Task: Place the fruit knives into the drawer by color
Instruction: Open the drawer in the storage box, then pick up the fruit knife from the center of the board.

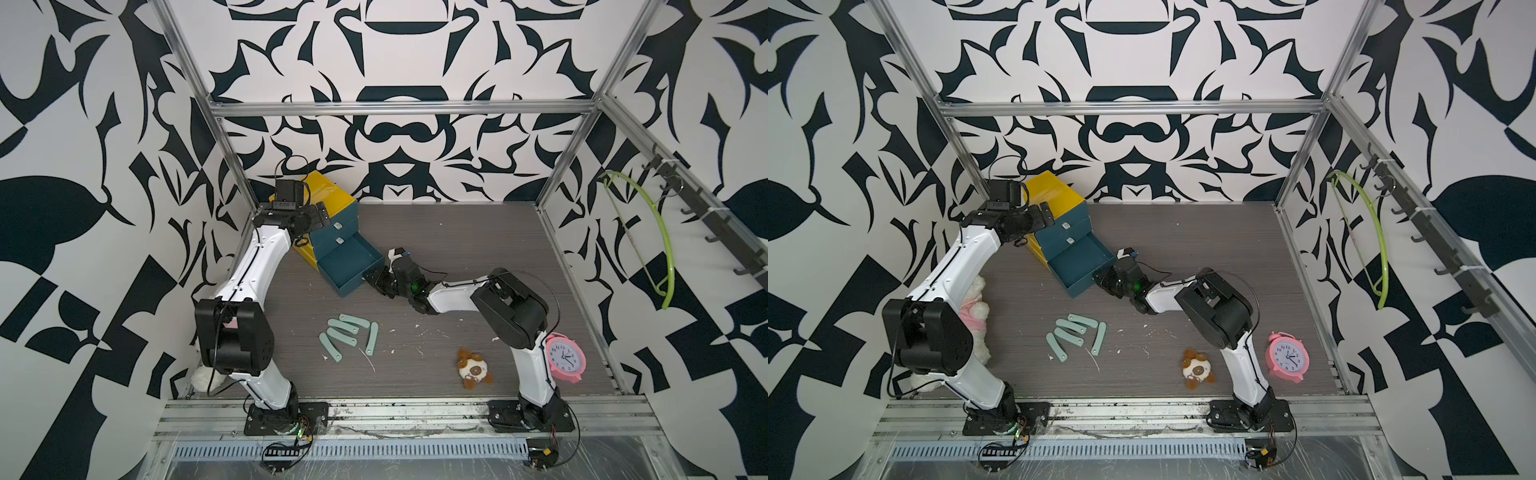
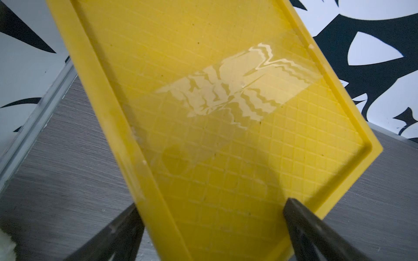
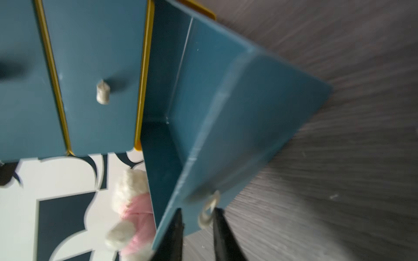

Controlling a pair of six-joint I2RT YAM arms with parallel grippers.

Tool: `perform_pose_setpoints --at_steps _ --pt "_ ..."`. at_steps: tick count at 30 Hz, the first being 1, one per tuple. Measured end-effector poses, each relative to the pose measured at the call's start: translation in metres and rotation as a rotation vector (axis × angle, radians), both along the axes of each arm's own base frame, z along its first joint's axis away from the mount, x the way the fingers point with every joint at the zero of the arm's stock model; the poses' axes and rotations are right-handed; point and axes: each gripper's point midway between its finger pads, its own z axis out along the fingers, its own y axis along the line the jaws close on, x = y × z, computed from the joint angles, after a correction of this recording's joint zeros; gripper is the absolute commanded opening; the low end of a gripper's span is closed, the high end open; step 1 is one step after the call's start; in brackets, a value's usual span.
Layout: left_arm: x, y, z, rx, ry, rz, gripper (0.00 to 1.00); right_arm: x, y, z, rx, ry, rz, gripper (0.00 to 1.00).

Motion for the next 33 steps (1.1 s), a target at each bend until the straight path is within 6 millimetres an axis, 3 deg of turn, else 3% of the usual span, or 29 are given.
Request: perform_pose_setpoints --at_steps 5,11,16,21,26,29,33 --pt "0.0 0.0 0.0 -0.002 -0.001 -0.001 0.99 -0.005 -0.002 0.007 -0.032 -0.019 0.019 0.45" --pt "-0.003 -0.001 0.003 -0.014 -0.001 -0.001 0.99 -0.012 -0.006 0.041 -0.064 -0.083 0.04 0.47" --pt "-0.021 -0.007 0.017 -0.062 -0.007 -0.02 0.99 -0.025 -0.017 0.068 -0.124 -0.144 0.066 0.47" --pt "-0.061 -0.02 0.055 -0.139 -0.101 -0.048 0.99 -0.044 -0.033 0.084 -0.231 -0.197 0.137 0.47" --pt "-0.115 -0.047 0.073 -0.199 -0.19 -0.125 0.99 -0.072 -0.041 0.076 -0.398 -0.22 0.281 0.46" --pt "-0.144 -0.054 0.06 -0.246 -0.196 -0.148 0.99 -0.093 -0.041 0.064 -0.502 -0.221 0.39 0.46" --pt "-0.175 -0.056 0.019 -0.298 -0.134 -0.142 0.99 -0.121 -0.034 0.044 -0.636 -0.221 0.533 0.46"
